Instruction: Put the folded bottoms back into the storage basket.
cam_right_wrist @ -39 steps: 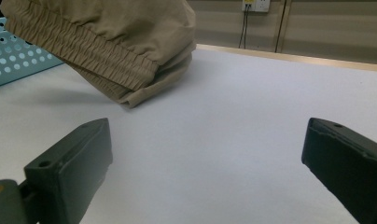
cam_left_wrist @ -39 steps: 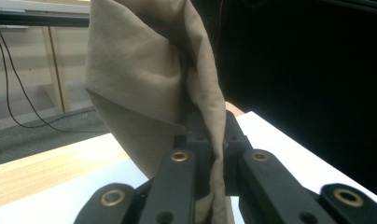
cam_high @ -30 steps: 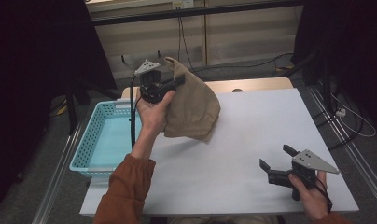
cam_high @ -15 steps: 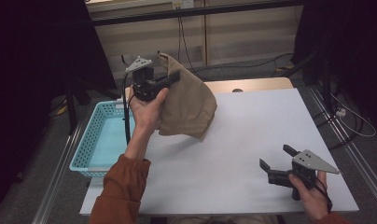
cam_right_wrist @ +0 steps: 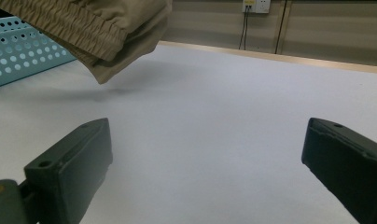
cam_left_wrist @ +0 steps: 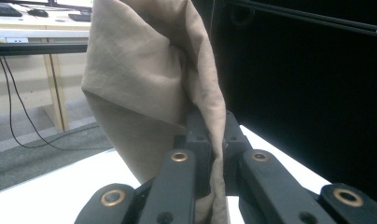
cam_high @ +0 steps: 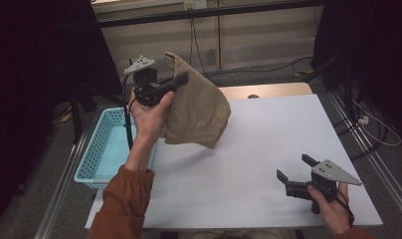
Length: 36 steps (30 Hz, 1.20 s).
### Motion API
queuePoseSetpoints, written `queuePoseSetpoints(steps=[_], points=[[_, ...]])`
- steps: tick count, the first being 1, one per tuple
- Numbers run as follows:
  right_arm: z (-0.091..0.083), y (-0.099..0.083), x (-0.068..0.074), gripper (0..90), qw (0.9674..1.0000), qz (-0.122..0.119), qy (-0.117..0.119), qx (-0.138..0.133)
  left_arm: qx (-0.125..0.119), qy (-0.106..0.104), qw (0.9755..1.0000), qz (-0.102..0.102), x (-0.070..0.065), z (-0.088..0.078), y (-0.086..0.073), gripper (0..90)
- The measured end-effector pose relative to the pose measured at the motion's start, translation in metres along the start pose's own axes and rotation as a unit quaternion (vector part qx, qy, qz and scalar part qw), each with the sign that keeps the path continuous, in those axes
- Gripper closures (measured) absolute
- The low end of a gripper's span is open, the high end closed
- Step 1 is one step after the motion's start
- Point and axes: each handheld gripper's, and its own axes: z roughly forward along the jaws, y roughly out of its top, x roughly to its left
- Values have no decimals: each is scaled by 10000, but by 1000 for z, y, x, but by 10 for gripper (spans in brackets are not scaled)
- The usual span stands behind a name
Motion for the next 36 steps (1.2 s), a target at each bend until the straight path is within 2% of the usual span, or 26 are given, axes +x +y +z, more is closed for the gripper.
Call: queuePoseSetpoints(steps=[22,36], points=[[1,0,0,18,10000,8,4,-1,-123,-66,9999,39,2,-32,18,866],[1,0,0,18,10000,8,-1,6,-220,54,9997,120,8,-59,28,866]])
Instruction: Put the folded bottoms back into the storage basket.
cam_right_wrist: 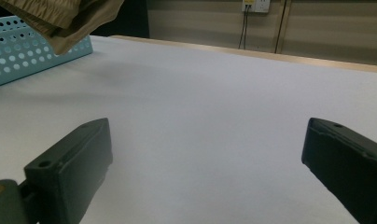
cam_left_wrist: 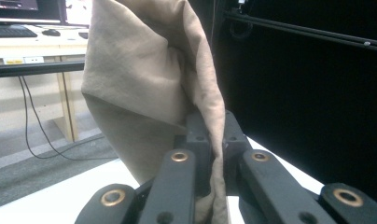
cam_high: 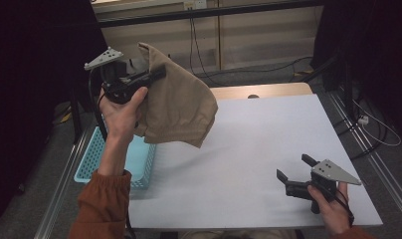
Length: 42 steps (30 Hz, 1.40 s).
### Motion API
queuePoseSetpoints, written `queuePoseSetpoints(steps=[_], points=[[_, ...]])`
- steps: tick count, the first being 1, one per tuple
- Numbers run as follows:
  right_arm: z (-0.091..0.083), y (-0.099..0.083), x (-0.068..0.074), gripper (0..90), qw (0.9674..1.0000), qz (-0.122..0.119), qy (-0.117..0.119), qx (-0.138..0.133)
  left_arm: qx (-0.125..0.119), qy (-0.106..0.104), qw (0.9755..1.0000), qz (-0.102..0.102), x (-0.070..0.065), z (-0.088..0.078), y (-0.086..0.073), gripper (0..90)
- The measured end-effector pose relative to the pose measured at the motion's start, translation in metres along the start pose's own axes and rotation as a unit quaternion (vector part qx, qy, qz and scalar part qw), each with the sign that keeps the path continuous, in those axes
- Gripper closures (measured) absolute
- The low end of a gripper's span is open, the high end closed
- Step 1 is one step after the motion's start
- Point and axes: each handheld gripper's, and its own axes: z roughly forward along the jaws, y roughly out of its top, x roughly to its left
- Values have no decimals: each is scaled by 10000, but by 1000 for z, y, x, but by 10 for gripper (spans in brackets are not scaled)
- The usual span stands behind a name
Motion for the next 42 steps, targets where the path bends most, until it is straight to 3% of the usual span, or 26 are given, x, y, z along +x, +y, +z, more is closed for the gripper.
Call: queuePoseSetpoints(steps=[34,42], points=[[0,0,0,18,10000,-23,-5,14,-239,371,9990,-66,22,-75,18,866],[1,0,1,18,10000,-23,4,23,-219,587,9980,-98,32,-94,17,866]])
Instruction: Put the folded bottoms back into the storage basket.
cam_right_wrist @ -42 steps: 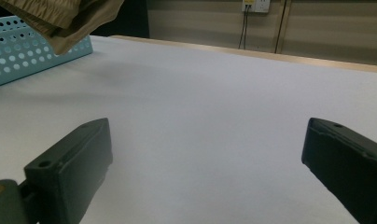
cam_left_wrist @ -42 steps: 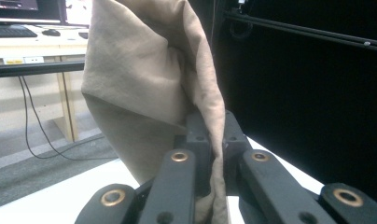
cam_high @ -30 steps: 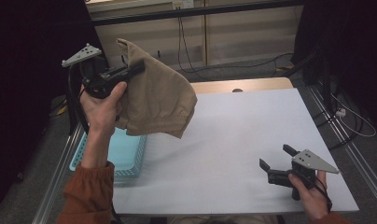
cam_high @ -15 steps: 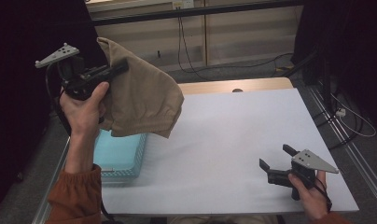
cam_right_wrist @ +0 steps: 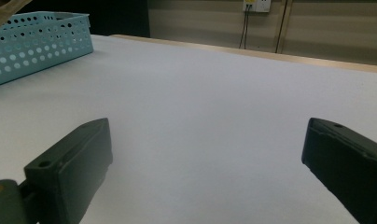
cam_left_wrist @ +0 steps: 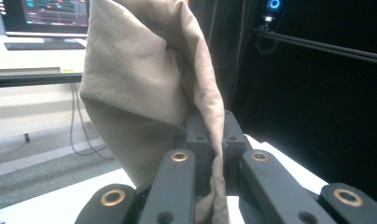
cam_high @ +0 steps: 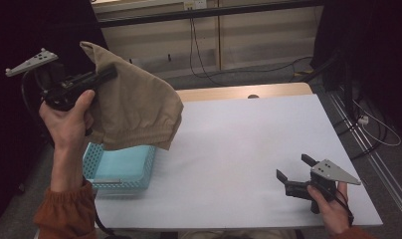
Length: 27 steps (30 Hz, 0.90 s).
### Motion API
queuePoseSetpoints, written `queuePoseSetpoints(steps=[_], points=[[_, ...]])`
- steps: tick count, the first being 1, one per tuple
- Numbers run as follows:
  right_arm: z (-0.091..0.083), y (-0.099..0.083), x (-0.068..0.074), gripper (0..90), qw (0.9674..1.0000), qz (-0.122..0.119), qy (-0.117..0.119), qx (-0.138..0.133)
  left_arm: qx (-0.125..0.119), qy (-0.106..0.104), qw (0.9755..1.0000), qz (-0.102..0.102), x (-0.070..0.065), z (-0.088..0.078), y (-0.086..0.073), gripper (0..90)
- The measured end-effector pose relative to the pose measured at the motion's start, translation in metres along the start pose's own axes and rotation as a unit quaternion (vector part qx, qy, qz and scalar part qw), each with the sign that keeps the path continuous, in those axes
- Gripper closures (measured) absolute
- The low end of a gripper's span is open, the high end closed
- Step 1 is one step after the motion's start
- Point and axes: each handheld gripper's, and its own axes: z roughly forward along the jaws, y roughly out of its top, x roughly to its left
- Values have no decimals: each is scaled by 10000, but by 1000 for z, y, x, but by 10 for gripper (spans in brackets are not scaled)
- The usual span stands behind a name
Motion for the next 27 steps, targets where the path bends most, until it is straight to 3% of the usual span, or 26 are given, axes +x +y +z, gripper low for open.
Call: queuePoseSetpoints(steps=[15,27], points=[[1,0,0,18,10000,-6,2,12,-24,366,9992,-144,26,-35,-1,866],[2,0,1,18,10000,-15,10,34,98,617,9976,-291,48,-51,-16,866]])
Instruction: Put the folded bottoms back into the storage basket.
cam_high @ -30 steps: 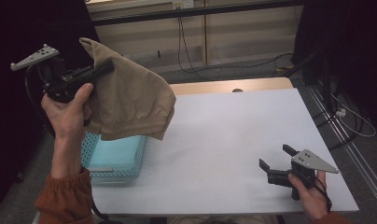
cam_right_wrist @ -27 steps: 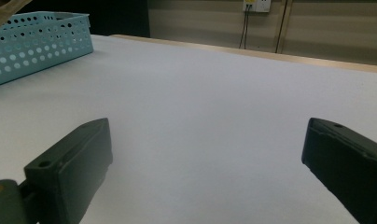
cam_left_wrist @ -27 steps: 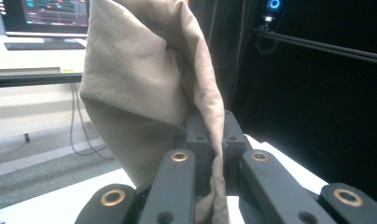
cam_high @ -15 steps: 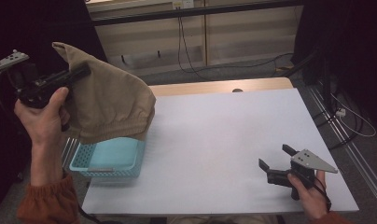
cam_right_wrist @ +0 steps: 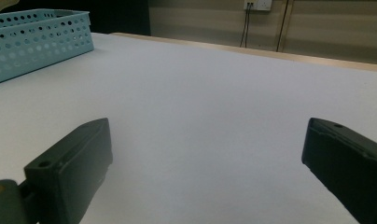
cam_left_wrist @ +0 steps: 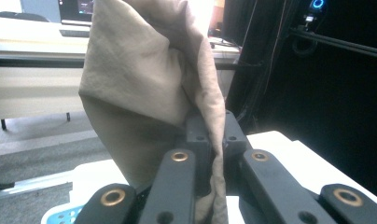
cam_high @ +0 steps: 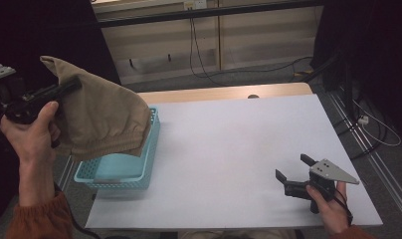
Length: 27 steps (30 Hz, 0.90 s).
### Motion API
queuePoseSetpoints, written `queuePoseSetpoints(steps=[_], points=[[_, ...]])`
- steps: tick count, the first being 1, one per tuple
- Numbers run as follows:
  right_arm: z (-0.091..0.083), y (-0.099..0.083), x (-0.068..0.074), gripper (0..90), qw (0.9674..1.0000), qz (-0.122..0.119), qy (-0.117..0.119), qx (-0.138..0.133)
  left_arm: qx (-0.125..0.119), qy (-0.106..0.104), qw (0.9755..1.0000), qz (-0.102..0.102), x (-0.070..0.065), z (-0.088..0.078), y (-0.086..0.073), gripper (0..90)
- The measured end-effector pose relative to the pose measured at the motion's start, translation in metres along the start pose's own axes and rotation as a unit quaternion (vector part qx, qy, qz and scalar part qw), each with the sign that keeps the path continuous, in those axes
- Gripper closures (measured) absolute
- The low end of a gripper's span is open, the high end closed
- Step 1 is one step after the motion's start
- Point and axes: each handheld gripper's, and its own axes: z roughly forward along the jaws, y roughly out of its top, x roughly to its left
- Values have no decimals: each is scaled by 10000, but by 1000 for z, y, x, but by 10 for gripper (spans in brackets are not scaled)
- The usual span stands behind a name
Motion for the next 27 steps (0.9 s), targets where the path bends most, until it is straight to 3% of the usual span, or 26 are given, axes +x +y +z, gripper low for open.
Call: queuePoseSetpoints(steps=[16,19,27], points=[[1,0,0,17,10000,10,4,11,289,68,9993,-241,19,0,-38,865],[1,0,0,18,10000,15,8,17,451,192,9984,-292,27,3,-48,865],[1,0,0,17,10000,2,12,19,641,237,9970,-352,35,13,-62,865]])
